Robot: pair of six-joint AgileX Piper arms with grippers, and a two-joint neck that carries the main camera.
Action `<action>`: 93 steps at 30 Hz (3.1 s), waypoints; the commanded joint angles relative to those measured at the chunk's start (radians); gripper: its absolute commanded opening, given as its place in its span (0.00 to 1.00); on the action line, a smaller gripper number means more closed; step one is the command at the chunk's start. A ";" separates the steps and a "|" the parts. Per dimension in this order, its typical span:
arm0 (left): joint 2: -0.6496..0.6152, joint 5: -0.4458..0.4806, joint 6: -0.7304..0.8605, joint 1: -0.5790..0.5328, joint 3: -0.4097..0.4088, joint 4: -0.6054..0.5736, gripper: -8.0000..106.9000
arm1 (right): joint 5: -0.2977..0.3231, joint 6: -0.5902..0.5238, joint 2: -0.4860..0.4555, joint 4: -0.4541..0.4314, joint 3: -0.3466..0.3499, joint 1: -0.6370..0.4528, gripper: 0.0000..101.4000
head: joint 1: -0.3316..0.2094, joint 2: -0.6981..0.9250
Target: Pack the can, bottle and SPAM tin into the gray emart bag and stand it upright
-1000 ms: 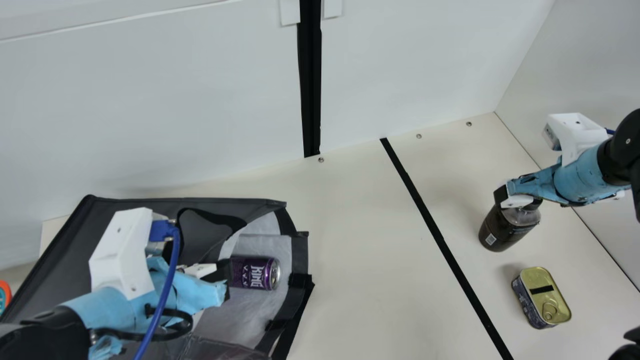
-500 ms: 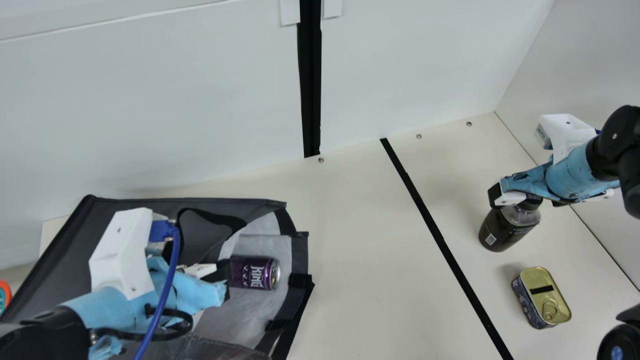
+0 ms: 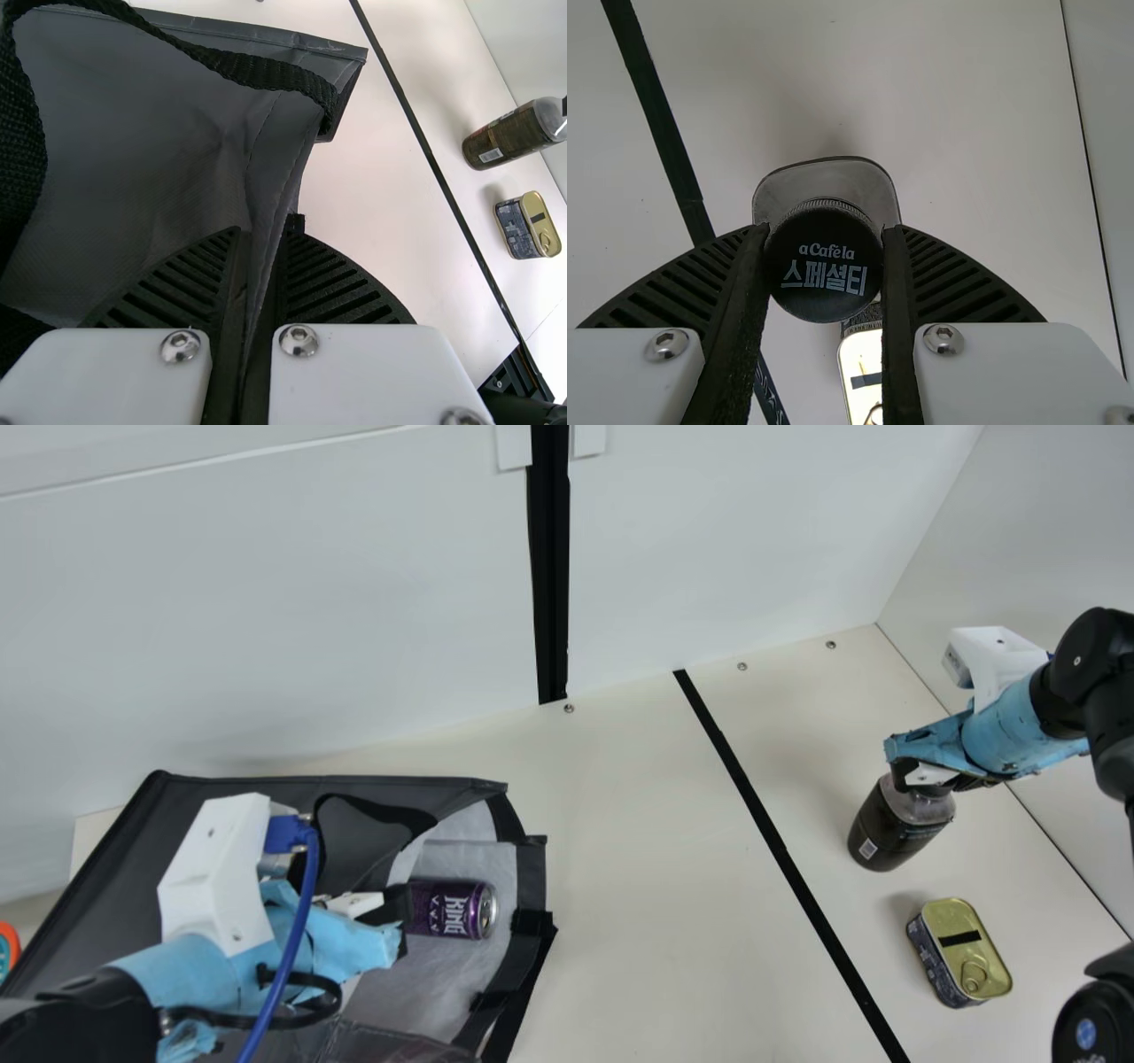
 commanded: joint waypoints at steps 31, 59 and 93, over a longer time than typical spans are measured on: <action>0.000 0.000 0.000 0.000 0.000 0.000 0.00 | 0.002 -0.120 -0.023 0.075 -0.063 0.105 0.00 | -0.023 -0.001; 0.000 0.000 0.000 0.000 0.000 0.000 0.00 | 0.002 -0.360 -0.146 0.145 0.061 0.307 0.00 | -0.023 -0.001; 0.000 0.000 0.000 0.000 0.000 0.000 0.00 | 0.002 -0.716 -0.293 0.257 0.220 0.485 0.00 | -0.023 -0.001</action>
